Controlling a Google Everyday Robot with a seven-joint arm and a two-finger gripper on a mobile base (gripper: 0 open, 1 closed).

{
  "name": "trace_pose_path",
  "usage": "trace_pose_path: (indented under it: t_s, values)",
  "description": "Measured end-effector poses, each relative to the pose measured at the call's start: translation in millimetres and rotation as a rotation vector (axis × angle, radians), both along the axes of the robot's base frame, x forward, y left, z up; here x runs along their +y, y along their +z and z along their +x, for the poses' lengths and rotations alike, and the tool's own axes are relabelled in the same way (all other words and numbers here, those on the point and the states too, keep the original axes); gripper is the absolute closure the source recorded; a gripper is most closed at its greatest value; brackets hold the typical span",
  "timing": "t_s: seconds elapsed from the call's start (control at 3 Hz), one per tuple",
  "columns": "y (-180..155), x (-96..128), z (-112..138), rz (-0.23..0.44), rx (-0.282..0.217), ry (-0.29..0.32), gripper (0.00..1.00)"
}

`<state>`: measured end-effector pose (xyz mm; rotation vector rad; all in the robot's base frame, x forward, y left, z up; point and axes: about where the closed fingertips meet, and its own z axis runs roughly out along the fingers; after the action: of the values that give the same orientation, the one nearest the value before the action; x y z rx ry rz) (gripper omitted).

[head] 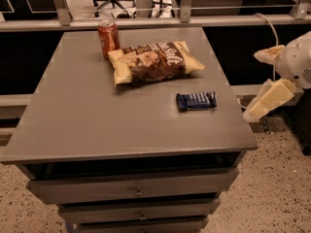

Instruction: Pick rxbar blueberry

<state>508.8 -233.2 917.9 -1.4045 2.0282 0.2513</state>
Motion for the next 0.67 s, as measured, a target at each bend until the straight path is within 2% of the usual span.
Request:
trace_pose_path:
  t_s: [0.33,0.67]
  values:
    - [-17.1,0.8,23.7,0.091,-0.039,0.061,0.0]
    - [-34.5,5.0,43.9,0.147,-0.047,0.109,0.0]
